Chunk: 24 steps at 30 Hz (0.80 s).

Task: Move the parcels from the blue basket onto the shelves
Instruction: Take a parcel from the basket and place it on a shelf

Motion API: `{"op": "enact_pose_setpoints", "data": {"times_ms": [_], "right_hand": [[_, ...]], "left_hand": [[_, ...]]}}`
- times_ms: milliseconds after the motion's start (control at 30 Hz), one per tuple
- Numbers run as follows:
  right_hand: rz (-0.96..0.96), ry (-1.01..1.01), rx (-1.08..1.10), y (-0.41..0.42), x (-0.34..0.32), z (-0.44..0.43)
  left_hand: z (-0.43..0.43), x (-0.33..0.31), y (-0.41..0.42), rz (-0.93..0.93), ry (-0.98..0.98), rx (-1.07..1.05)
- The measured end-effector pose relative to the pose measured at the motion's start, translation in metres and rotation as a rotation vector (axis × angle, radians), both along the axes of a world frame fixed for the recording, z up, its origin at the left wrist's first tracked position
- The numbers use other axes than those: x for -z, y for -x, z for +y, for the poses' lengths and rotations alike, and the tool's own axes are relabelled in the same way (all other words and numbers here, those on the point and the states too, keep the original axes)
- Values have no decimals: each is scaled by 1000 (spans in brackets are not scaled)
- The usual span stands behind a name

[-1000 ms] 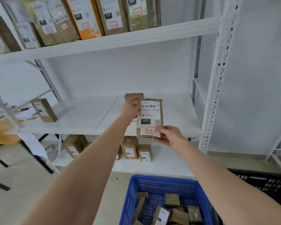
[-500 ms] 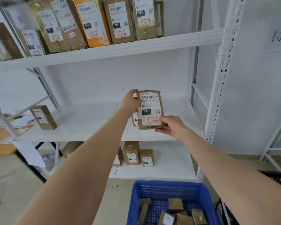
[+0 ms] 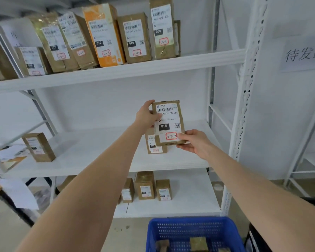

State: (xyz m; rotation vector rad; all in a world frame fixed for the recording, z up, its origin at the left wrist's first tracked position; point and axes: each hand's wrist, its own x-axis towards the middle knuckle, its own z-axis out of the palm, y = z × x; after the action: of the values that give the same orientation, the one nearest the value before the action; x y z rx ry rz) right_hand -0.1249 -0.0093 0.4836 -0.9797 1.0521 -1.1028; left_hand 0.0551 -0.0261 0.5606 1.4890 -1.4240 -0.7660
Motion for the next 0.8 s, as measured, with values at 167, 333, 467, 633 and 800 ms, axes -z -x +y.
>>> {"op": "enact_pose_setpoints", "data": {"times_ms": [167,333,467,633,800], "right_hand": [[-25,136,112,2,-43,-16],[9,291,241,22,-106,-37],[41,395,287,40,-154,-56],[84,502,305,68,-202,-85],[117,614,313,96,-252,-120]], "left_hand": [[-14,-51,13,-91,196,29],[-29,-116,41,-152,381,25],[-40,-164,63,-203,496,9],[-54,-217,87,-238,529,18],[-75,-264,115,-295,592,-18]]}}
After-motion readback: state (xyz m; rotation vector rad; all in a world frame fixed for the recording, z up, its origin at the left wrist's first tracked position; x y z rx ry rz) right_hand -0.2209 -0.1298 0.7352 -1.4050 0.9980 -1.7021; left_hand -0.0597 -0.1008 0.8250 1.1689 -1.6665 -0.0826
